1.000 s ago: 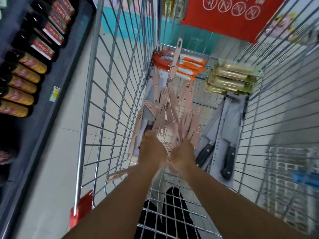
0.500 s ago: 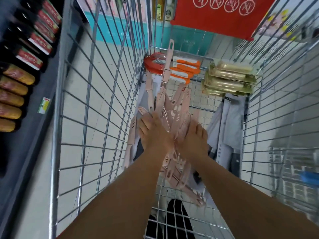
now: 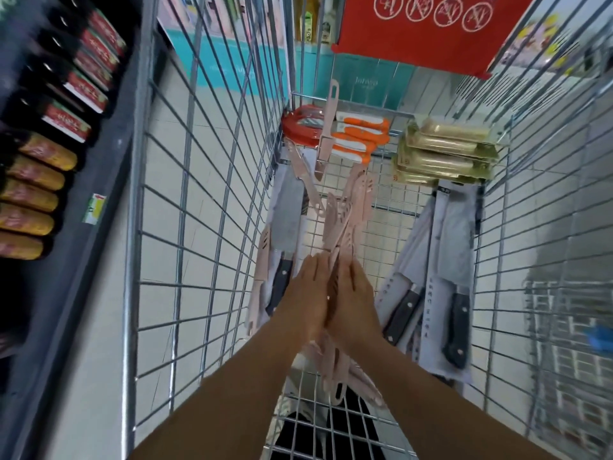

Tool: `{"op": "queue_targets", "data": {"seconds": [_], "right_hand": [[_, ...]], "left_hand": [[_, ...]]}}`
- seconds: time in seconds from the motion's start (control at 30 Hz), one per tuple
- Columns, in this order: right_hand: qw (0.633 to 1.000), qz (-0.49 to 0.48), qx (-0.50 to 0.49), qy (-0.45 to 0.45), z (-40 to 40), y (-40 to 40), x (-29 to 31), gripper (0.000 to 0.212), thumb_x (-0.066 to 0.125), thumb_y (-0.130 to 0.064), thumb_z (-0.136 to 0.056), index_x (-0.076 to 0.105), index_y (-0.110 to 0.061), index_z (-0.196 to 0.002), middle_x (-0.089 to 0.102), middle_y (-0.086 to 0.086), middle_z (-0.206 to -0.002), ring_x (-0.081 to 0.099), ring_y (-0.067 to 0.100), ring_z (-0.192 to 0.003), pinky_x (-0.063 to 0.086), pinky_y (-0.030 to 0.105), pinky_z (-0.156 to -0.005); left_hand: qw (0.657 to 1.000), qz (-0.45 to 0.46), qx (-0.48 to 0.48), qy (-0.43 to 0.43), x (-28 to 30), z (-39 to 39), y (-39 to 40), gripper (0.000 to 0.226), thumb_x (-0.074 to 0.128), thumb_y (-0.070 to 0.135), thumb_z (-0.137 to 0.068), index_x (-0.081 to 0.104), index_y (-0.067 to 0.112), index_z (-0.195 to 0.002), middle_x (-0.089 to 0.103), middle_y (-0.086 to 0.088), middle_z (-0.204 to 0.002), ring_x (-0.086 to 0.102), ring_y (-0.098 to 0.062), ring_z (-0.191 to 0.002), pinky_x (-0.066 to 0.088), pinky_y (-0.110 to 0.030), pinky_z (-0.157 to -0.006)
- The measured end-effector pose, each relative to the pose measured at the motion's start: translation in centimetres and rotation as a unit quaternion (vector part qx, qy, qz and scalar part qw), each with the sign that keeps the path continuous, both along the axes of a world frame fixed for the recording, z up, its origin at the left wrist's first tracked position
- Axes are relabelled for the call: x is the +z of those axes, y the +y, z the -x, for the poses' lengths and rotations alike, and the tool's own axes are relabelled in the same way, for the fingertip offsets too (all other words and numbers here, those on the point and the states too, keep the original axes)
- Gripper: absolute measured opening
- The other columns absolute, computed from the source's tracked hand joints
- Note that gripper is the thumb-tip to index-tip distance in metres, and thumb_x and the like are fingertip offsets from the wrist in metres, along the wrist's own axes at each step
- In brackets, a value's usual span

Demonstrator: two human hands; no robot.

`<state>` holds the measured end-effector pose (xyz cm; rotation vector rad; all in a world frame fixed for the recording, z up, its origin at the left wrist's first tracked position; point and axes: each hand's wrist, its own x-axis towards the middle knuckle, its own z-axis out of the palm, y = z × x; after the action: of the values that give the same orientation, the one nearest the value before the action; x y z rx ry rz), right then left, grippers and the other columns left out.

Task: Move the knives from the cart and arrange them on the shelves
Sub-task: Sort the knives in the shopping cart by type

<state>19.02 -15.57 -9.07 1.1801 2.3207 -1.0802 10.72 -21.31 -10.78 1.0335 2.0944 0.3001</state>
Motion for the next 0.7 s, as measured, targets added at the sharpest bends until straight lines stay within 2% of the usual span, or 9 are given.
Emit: {"op": "queue_targets", "data": {"seconds": [0.03, 0.1, 0.17, 0.23, 0.33, 0.43, 0.5, 0.57, 0.7], "right_hand": [[1.0, -0.003, 0.004, -0.004, -0.3, -0.4, 0.1, 0.099, 0.064, -0.029, -0.086, -0.01, -0.022, -0.153, -0.007, 0.001, -0.16, 0.002, 0.022, -0.147, 0.013, 0.034, -0.12], [1.0, -0.015, 0.007, -0.003, -0.8, -0.7, 0.4, 0.085, 0.059, -0.025, -0.086, 0.005, -0.02, -0.152, 0.01, 0.005, -0.156, 0.01, 0.025, -0.143, 0.017, 0.035, -0.118], [0.999, -0.028, -0.014, 0.01, -0.8, -0.4, 1.2, 0.064, 0.052, -0.016, -0.086, 0.027, -0.02, -0.145, 0.025, 0.007, -0.146, 0.02, 0.028, -0.137, 0.02, 0.034, -0.113], [0.998, -0.051, -0.03, 0.016, -0.2, 0.5, 2.1, 0.05, 0.046, -0.007, -0.085, 0.04, -0.015, -0.134, 0.032, 0.009, -0.138, 0.025, 0.028, -0.131, 0.025, 0.032, -0.107], [0.996, -0.069, -0.036, 0.033, 1.3, 2.0, 3.0, 0.049, 0.047, -0.009, -0.09, 0.038, -0.014, -0.137, 0.029, 0.009, -0.137, 0.026, 0.026, -0.124, 0.03, 0.03, -0.1], [0.994, -0.076, -0.024, 0.069, 3.7, 3.4, 3.0, 0.05, 0.049, -0.01, -0.092, 0.038, -0.018, -0.14, 0.029, 0.007, -0.14, 0.028, 0.024, -0.127, 0.033, 0.03, -0.102], [0.992, -0.089, 0.006, 0.09, 5.8, 4.2, 2.3, 0.054, 0.05, -0.009, -0.092, 0.035, -0.018, -0.144, 0.032, 0.008, -0.142, 0.031, 0.026, -0.128, 0.032, 0.032, -0.104], [0.988, -0.104, 0.04, 0.106, 8.0, 5.1, 1.5, 0.059, 0.049, -0.007, -0.091, 0.031, -0.017, -0.146, 0.033, 0.009, -0.144, 0.031, 0.029, -0.132, 0.03, 0.034, -0.107], [0.991, -0.092, 0.087, 0.046, 11.3, 6.7, -0.1, 0.067, 0.048, -0.002, -0.091, 0.021, -0.02, -0.149, 0.025, 0.014, -0.15, 0.023, 0.035, -0.137, 0.028, 0.044, -0.11]], "left_hand": [[1.0, 0.008, -0.009, 0.002, -0.1, -0.4, -0.6, 0.077, 0.046, 0.027, -0.098, -0.005, 0.011, -0.152, -0.002, -0.006, -0.161, -0.001, -0.02, -0.148, 0.01, -0.037, -0.121], [1.0, 0.012, 0.005, -0.025, 0.1, -0.8, -1.4, 0.072, 0.043, 0.033, -0.097, 0.003, 0.012, -0.153, 0.006, -0.007, -0.16, 0.006, -0.022, -0.148, 0.014, -0.039, -0.12], [1.0, 0.007, -0.013, 0.019, 1.2, -0.7, -2.0, 0.065, 0.043, 0.033, -0.097, 0.014, 0.013, -0.152, 0.016, -0.006, -0.157, 0.014, -0.022, -0.145, 0.016, -0.036, -0.119], [0.996, -0.03, 0.033, 0.082, 2.4, -0.1, -2.5, 0.056, 0.042, 0.031, -0.099, 0.022, 0.018, -0.149, 0.022, -0.004, -0.154, 0.02, -0.023, -0.141, 0.021, -0.037, -0.116], [0.978, 0.018, 0.139, 0.151, 3.3, 0.9, -3.0, 0.066, 0.048, 0.02, -0.095, 0.012, 0.015, -0.15, 0.01, -0.01, -0.156, 0.011, -0.027, -0.144, 0.018, -0.037, -0.117], [0.975, 0.099, 0.143, 0.14, 3.5, 1.2, -2.8, 0.079, 0.054, 0.016, -0.092, 0.002, 0.012, -0.151, 0.0, -0.015, -0.158, 0.0, -0.033, -0.146, 0.016, -0.04, -0.119], [0.973, 0.115, 0.11, 0.165, 3.6, 1.0, -2.7, 0.084, 0.062, 0.021, -0.088, 0.008, 0.009, -0.151, 0.009, -0.02, -0.156, 0.011, -0.037, -0.144, 0.029, -0.04, -0.112], [0.964, 0.115, 0.113, 0.21, 3.9, 1.1, -2.8, 0.085, 0.072, 0.025, -0.08, 0.024, 0.006, -0.148, 0.033, -0.02, -0.145, 0.04, -0.032, -0.129, 0.045, -0.033, -0.096], [0.964, 0.169, 0.121, 0.168, 3.5, 1.0, -3.0, 0.071, 0.046, 0.015, -0.095, 0.001, 0.008, -0.15, 0.022, -0.022, -0.148, 0.035, -0.033, -0.129, 0.039, -0.035, -0.102]]}}
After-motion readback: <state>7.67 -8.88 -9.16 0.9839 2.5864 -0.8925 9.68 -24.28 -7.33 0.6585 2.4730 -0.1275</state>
